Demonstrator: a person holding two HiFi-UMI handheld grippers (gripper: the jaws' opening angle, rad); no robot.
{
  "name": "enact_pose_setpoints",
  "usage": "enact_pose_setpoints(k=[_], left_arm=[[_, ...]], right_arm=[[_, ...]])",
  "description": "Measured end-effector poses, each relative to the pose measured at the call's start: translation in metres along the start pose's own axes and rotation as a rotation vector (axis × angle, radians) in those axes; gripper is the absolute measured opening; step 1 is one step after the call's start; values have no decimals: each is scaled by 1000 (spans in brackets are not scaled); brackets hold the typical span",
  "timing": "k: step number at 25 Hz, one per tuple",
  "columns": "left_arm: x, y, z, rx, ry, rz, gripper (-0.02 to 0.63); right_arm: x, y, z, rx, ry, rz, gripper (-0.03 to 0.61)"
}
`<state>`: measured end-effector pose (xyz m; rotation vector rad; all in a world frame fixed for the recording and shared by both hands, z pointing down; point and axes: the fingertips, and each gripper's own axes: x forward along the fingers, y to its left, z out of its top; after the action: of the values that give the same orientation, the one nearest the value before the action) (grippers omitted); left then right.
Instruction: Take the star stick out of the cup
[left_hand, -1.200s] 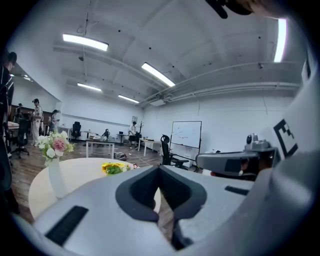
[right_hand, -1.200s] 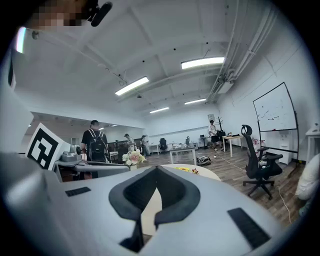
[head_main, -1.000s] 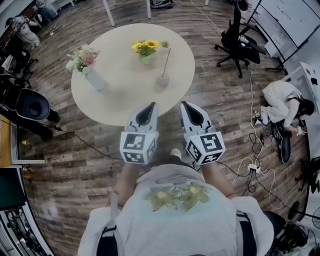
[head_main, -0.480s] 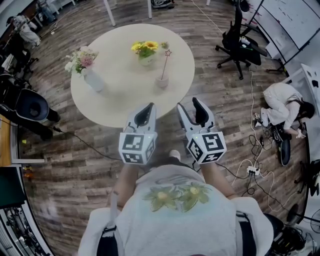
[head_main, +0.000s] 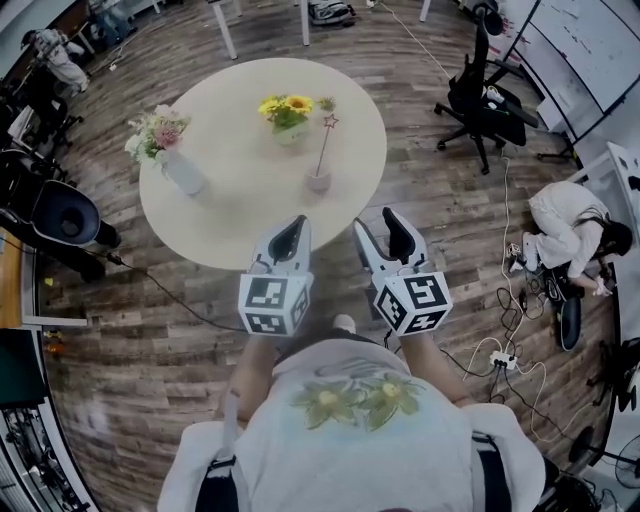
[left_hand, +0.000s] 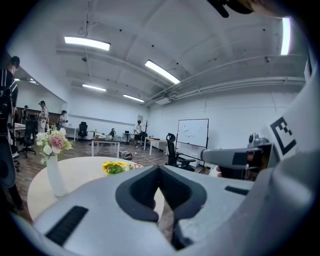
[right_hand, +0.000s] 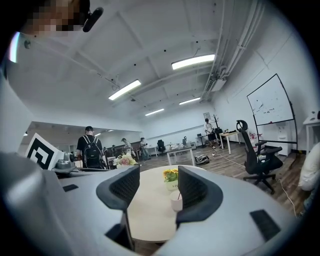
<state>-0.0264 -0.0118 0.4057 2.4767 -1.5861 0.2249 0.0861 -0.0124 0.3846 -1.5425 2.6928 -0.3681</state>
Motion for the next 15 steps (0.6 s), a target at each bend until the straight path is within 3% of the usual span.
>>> enact_pose_setpoints(k=[15], left_arm=[[19, 15, -2, -27, -4, 74, 2]], right_arm=[[45, -29, -1, 20, 23, 50, 232]])
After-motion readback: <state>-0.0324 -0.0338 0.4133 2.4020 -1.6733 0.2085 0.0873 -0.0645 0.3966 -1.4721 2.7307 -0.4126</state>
